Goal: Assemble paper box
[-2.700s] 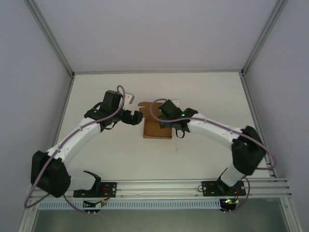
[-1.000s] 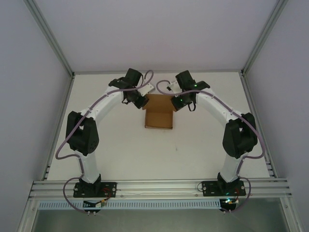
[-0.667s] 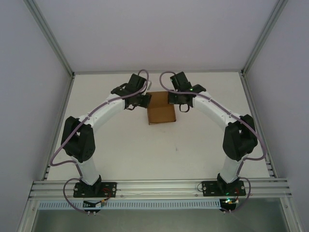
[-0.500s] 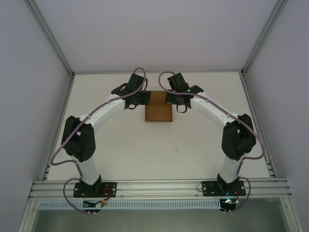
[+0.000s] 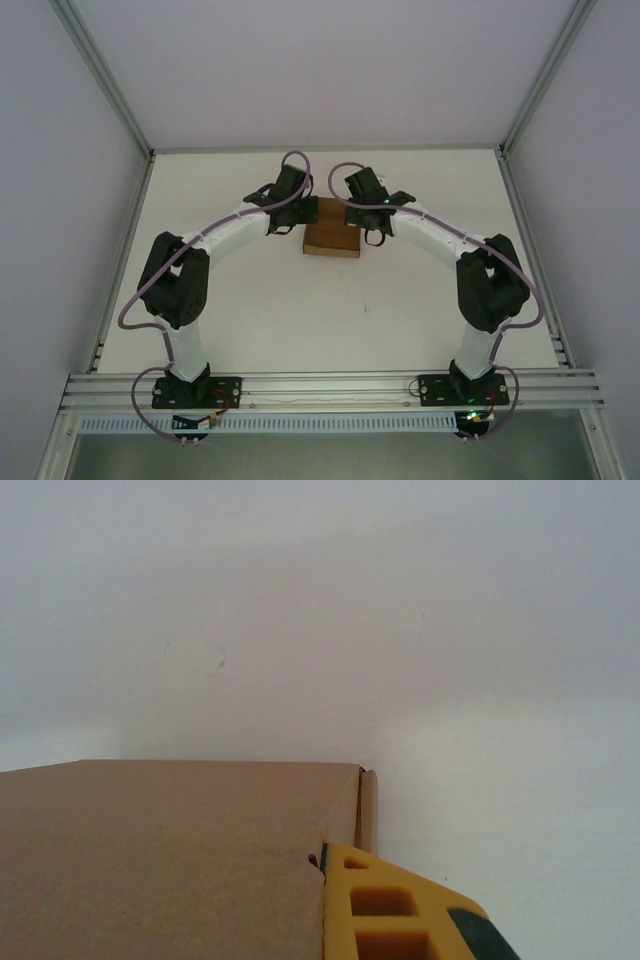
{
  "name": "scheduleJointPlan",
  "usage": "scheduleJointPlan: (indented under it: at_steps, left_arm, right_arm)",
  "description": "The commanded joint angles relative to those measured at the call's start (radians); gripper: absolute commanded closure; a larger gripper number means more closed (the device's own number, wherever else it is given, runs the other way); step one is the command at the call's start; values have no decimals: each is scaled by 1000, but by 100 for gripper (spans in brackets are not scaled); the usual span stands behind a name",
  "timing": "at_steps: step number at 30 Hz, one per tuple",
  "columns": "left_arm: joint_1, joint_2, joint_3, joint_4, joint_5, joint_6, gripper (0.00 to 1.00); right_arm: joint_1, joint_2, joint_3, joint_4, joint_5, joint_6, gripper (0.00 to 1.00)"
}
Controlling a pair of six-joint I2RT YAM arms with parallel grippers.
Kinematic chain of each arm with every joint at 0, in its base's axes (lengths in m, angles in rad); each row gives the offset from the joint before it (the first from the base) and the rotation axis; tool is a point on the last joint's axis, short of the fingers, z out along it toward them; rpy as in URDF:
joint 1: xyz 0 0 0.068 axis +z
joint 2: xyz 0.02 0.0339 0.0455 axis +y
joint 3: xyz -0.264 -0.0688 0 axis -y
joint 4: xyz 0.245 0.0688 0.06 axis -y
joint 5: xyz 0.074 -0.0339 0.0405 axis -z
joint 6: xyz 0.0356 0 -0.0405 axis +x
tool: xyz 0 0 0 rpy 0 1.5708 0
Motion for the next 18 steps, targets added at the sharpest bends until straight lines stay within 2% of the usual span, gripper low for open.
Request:
scheduleJointPlan:
  at_steps: [1,6,9,11,16,18]
  left_arm:
    - [-17,-11,-67,3,38,-7,100]
    - [-32,-42,-158,79,69,-37,100]
    - [-46,-69,-193,78,50,-38,98]
    - [-49,-93,-200,51,47,-33,86]
    - [-53,-202,-214,19,44,-35,46]
    - [-52,-247,-208,-32,25,-51,37]
  right_arm:
    - [21,-12,-70,-3,36,20,97]
    - [41,-46,-141,2,65,52,96]
    - [71,-66,-185,42,96,44,96]
    - [91,-78,-205,47,139,40,96]
    - [122,-100,-256,49,215,32,96]
    - [138,-112,-280,62,236,25,96]
